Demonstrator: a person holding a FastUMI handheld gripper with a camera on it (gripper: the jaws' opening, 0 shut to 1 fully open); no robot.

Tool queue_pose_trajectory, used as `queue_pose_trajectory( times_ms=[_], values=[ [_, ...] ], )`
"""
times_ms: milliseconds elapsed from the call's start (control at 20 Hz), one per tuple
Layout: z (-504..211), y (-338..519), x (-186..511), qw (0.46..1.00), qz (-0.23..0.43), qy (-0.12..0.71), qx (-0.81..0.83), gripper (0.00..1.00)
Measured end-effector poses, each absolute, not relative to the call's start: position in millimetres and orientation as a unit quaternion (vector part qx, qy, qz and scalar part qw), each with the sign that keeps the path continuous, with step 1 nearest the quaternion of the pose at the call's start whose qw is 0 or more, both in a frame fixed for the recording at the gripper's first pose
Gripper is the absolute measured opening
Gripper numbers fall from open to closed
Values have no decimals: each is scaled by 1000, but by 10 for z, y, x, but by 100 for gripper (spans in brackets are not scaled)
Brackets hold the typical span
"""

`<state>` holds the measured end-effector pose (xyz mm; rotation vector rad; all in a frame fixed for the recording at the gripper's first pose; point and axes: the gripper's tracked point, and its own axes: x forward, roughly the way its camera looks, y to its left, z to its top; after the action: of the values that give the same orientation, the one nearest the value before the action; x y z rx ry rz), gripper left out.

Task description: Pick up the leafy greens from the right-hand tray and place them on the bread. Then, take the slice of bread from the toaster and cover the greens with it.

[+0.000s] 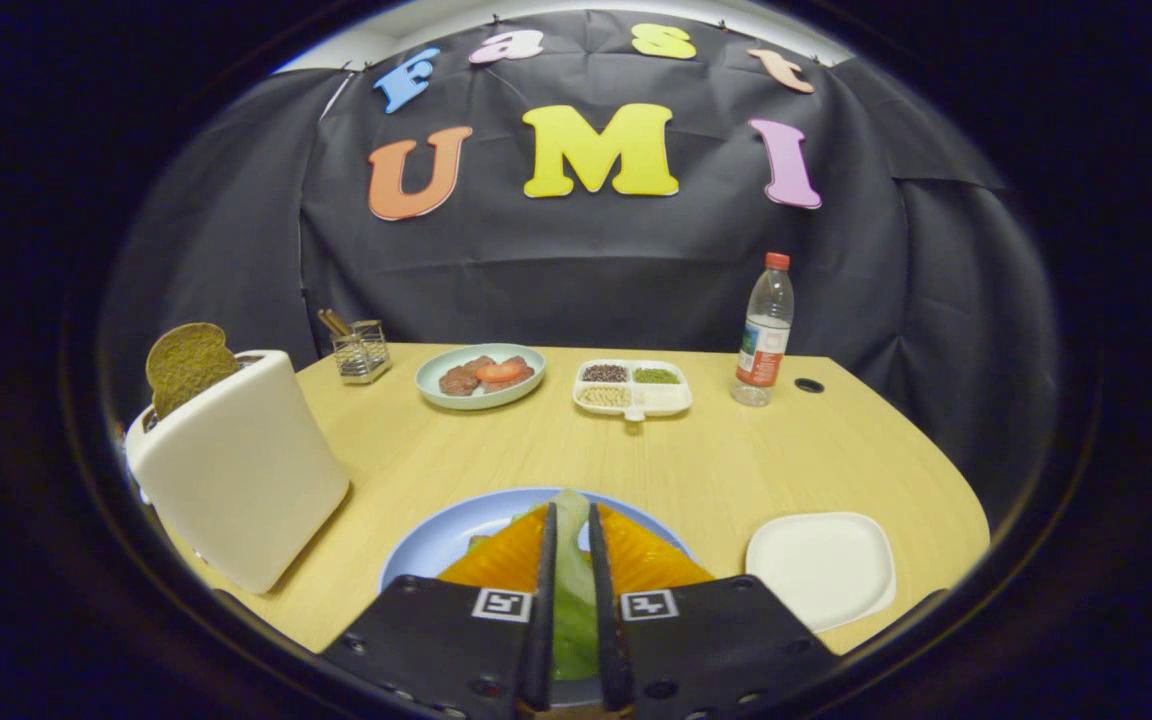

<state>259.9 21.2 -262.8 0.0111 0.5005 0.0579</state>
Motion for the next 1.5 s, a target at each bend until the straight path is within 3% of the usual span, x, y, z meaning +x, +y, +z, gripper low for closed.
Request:
queue_pose_trajectory(
  times_ms=[200, 450, 700, 1500],
  values=[
    [-2368, 149, 2452, 976, 11, 216, 3, 98],
    [-1872, 275, 2150, 986, 2, 164, 39, 96],
    [-1588, 426, 1734, 983, -47, 177, 5, 96],
    [-595, 1909, 1150, 989, 16, 140, 41, 96]
  ],
)
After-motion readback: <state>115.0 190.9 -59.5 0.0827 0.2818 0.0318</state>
